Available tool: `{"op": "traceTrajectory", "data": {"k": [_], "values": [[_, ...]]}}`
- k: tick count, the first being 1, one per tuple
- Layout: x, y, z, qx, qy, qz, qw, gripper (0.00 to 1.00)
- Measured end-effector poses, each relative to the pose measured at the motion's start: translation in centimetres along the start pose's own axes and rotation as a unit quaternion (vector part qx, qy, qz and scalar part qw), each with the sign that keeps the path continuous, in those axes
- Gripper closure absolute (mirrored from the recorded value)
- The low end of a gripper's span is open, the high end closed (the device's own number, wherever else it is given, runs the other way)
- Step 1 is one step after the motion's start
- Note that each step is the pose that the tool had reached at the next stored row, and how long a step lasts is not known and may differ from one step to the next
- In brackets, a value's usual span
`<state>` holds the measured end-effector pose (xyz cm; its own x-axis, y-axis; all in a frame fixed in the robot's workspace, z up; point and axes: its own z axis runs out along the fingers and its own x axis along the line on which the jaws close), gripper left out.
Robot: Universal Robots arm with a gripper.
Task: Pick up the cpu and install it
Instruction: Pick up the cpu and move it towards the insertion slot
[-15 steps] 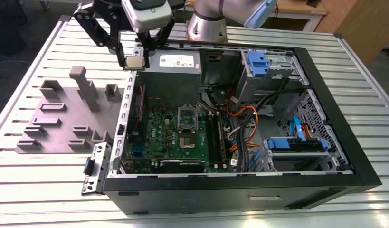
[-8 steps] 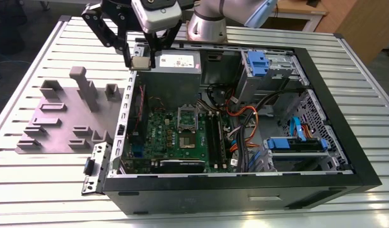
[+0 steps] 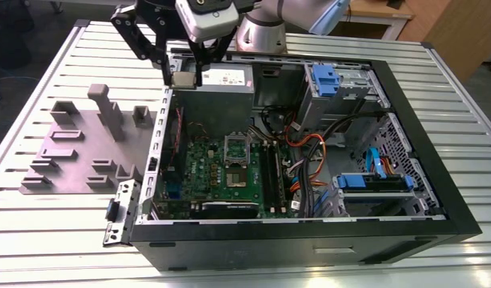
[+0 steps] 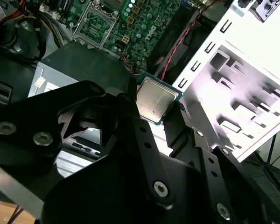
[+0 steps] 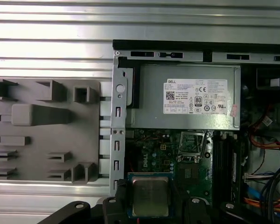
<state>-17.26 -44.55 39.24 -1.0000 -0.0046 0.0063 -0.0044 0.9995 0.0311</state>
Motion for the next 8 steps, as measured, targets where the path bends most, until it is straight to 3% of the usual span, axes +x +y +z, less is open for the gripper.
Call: {"op": "traceTrajectory", "data": {"k": [8], "values": [[-0.69, 0.00, -0.01, 0.0000, 0.0000, 0.000, 1.00000, 0.53]]}}
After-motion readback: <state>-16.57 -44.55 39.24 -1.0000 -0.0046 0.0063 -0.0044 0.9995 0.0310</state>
